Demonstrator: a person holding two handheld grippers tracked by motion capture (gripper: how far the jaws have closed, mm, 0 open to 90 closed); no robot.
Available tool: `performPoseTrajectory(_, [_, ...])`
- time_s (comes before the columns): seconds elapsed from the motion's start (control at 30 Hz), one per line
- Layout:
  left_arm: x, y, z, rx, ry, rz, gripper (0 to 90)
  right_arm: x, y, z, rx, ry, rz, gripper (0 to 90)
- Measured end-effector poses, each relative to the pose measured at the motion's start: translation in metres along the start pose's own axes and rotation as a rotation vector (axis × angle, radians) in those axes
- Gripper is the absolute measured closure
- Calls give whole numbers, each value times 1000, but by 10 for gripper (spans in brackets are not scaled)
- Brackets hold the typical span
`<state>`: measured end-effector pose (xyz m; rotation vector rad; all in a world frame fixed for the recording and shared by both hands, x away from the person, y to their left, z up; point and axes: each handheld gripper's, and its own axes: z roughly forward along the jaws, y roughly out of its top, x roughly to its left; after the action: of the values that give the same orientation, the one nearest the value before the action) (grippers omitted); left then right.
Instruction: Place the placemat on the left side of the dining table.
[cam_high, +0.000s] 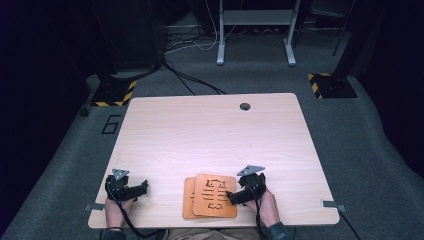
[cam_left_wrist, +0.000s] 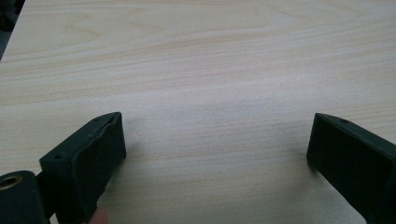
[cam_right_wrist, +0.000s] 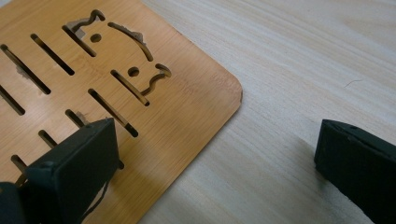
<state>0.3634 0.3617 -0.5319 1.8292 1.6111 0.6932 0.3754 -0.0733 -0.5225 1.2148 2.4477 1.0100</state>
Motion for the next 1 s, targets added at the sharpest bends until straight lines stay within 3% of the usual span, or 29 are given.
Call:
performPoseTrajectory(0.17, [0,0,0,4,-1,1,43,-1,-5,0,-46,4,-11,0])
performPoseTrajectory(0.4, [-2,0,-2,13,2,-5,42,-1,-6,0,-48,4,-7,0])
performPoseTrajectory(0.67, [-19,7,-16,30,-66,12,24,-2,-6,0,-53,6,-10,0])
performPoseTrajectory(1.0, [-41,17,-23,61,-118,47,27,-1,-7,0,-57,3,-5,0])
